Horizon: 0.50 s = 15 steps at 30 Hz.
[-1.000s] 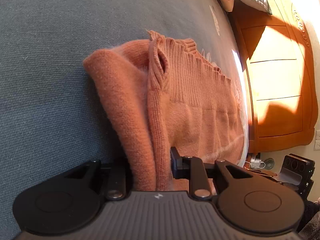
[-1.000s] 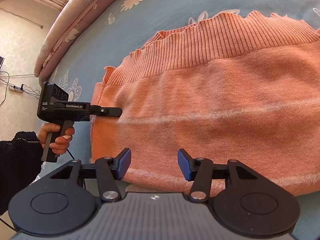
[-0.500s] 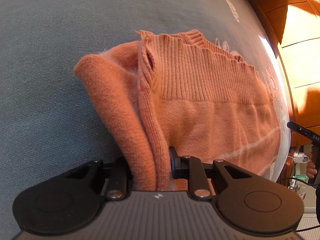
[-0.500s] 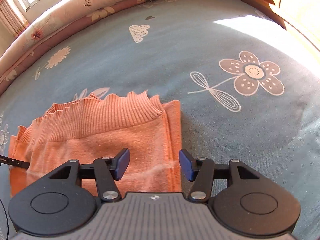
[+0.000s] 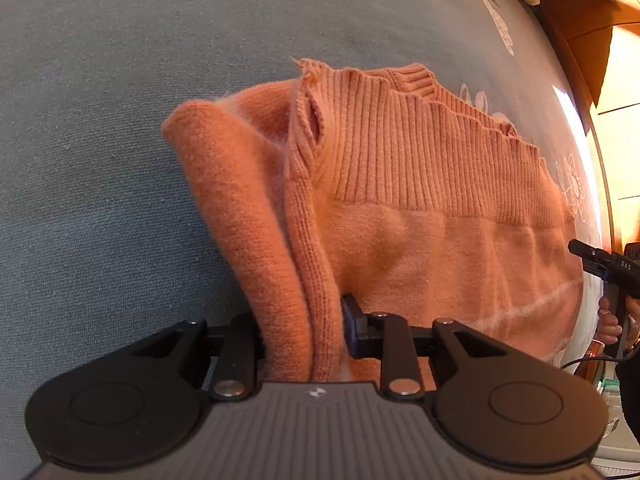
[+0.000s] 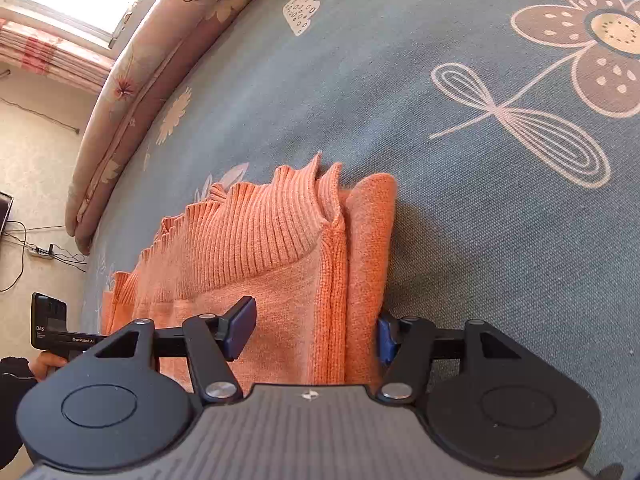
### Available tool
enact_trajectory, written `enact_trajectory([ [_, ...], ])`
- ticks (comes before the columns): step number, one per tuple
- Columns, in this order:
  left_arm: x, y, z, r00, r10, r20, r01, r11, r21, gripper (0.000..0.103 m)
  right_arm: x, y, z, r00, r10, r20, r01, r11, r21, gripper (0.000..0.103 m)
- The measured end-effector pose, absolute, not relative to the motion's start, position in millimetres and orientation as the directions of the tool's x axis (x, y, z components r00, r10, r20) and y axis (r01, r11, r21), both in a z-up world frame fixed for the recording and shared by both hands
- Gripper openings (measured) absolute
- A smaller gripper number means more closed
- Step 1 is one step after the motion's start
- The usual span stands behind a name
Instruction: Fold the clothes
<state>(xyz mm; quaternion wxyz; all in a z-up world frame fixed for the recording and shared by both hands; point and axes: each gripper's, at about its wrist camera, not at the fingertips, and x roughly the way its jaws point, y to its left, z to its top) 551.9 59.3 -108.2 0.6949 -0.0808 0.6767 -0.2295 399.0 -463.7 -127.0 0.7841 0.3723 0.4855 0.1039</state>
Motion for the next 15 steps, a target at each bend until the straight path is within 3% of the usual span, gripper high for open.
enact_trajectory([
  [12, 553.9, 52.9, -105.5, -0.045, -0.381, -0.923, 0.211, 0.9, -0.382, 0.028, 379.0, -465.6, -135.7, 0.416, 0.725, -0.549, 0.143, 0.544, 0.827, 0.067],
  [15, 553.6, 55.7, -105.1, -0.049, -0.38, -0.924, 0.209, 0.901, -0.381, 0.028, 396.0, -463.9, -139.3, 0.422, 0.703, -0.573, 0.14, 0.574, 0.807, 0.066],
])
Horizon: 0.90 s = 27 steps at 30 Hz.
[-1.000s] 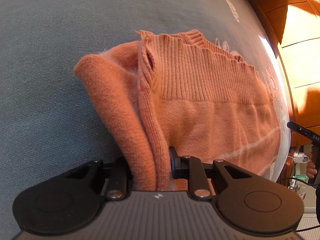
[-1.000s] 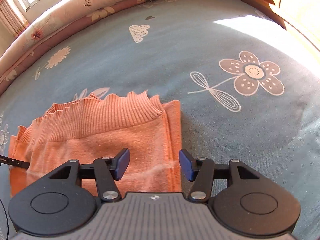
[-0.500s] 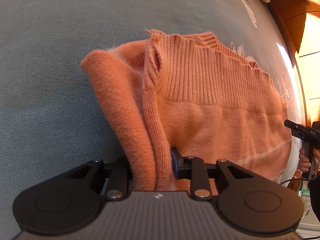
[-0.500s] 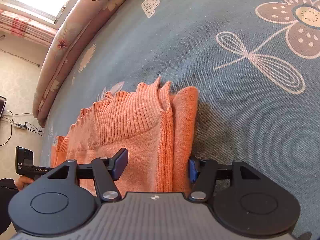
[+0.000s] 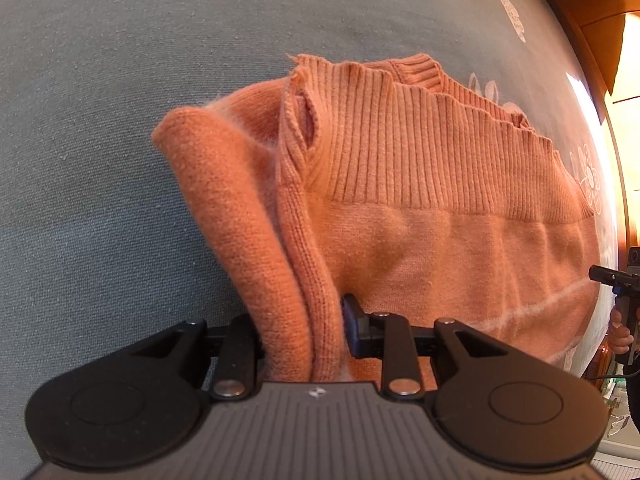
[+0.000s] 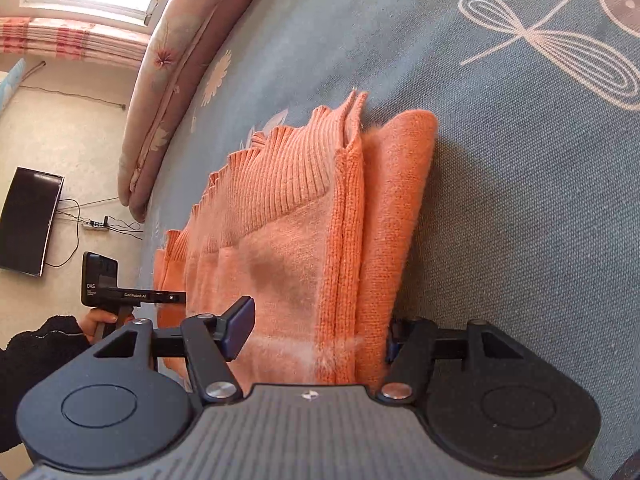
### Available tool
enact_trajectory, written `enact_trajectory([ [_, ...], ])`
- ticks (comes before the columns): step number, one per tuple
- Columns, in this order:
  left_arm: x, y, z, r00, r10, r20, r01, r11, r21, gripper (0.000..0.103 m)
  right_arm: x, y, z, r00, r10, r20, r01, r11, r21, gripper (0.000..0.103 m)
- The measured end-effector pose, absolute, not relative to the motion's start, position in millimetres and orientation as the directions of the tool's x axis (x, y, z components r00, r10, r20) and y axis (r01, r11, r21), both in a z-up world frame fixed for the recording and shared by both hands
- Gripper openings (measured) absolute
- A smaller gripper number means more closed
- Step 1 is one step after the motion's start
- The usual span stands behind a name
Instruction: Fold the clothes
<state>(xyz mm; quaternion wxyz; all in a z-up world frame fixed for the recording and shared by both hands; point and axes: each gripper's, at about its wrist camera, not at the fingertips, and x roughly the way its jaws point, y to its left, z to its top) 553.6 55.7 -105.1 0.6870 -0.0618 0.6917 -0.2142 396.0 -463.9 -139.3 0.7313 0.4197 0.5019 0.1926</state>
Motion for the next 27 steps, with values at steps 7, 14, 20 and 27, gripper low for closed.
enact_trajectory([
  [7, 550.0, 57.2, -103.6, -0.041, -0.37, -0.928, 0.204, 0.906, -0.37, 0.028, 406.1, -456.4, -140.6, 0.365, 0.764, -0.532, 0.136, 0.522, 0.842, 0.067],
  [14, 550.5, 57.2, -103.3, -0.031, -0.367, -0.93, 0.208, 0.907, -0.366, 0.028, 414.6, -441.9, -144.7, 0.296, 0.749, -0.593, 0.156, 0.575, 0.803, 0.057],
  [20, 549.3, 62.5, -101.3, -0.028, -0.366, -0.93, 0.198, 0.91, -0.365, 0.028, 407.6, -445.6, -151.2, 0.32, 0.723, -0.612, 0.216, 0.573, 0.79, 0.031],
  [27, 547.3, 68.6, -98.4, -0.028, -0.369, -0.929, 0.181, 0.912, -0.368, 0.028, 413.8, -428.6, -132.8, 0.287, 0.643, -0.709, 0.212, 0.68, 0.702, 0.031],
])
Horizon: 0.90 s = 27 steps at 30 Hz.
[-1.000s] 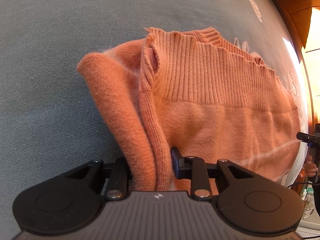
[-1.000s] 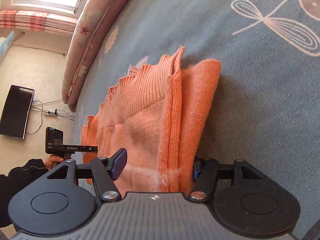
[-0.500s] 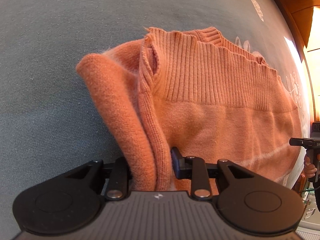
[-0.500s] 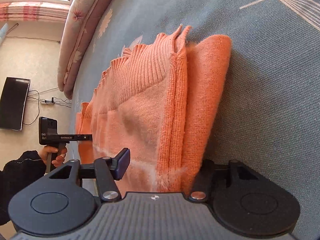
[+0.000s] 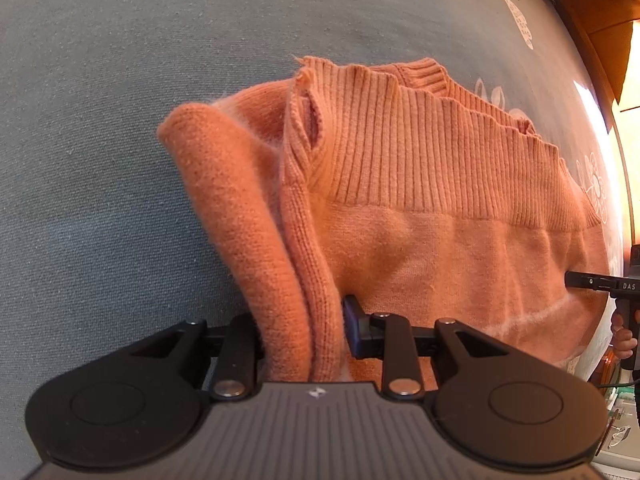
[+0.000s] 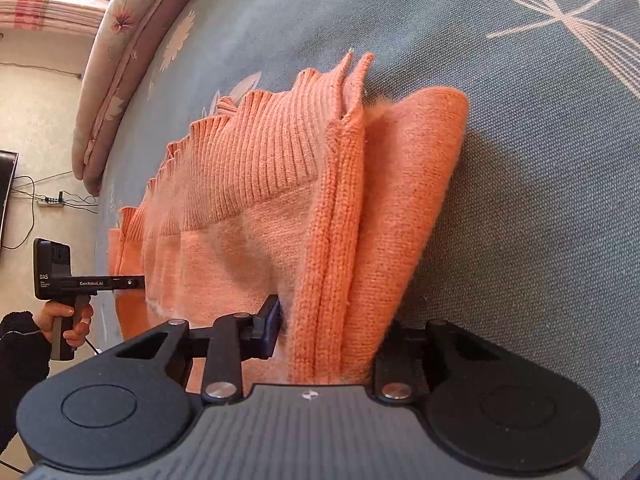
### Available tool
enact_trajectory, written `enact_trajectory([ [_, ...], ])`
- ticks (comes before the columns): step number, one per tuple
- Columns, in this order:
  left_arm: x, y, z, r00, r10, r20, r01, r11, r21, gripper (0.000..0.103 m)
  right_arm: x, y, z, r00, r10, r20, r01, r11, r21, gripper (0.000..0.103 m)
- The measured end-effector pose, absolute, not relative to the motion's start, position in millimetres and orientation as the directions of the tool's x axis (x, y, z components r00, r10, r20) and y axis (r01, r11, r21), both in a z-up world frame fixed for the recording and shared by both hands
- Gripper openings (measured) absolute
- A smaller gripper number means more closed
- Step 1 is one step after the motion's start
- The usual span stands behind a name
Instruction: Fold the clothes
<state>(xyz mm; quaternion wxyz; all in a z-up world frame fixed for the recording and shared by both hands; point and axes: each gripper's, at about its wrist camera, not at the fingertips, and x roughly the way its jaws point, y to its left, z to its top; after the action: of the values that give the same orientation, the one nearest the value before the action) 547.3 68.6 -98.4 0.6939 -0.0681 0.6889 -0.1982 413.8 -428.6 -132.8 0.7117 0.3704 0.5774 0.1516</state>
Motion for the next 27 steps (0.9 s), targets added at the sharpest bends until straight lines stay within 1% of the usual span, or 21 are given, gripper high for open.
enact_trajectory([
  [3, 547.7, 75.6, -98.5, -0.033, -0.377, -0.925, 0.18, 0.909, -0.377, 0.028, 415.0, -427.6, -131.6, 0.277, 0.627, -0.728, 0.252, 0.684, 0.684, 0.031],
  [12, 552.5, 79.3, -97.8, -0.062, -0.375, -0.925, 0.162, 0.911, -0.38, 0.028, 418.2, -405.4, -114.0, 0.253, 0.51, -0.822, 0.242, 0.79, 0.564, 0.032],
  [15, 569.8, 68.3, -97.0, -0.067, -0.364, -0.929, 0.155, 0.916, -0.37, 0.028, 415.4, -405.5, -112.6, 0.255, 0.494, -0.831, 0.241, 0.8, 0.55, 0.032],
  [20, 575.0, 71.9, -92.7, -0.065, -0.364, -0.929, 0.143, 0.918, -0.37, 0.028, 414.4, -402.0, -109.7, 0.26, 0.476, -0.84, 0.234, 0.813, 0.533, 0.032],
  [24, 575.3, 70.8, -89.6, -0.058, -0.354, -0.934, 0.149, 0.922, -0.359, 0.028, 414.3, -398.2, -107.3, 0.263, 0.464, -0.846, 0.23, 0.821, 0.522, 0.032],
  [27, 561.3, 67.2, -90.5, -0.055, -0.345, -0.937, 0.15, 0.925, -0.349, 0.028, 414.9, -393.0, -105.5, 0.27, 0.449, -0.852, 0.229, 0.829, 0.51, 0.032],
])
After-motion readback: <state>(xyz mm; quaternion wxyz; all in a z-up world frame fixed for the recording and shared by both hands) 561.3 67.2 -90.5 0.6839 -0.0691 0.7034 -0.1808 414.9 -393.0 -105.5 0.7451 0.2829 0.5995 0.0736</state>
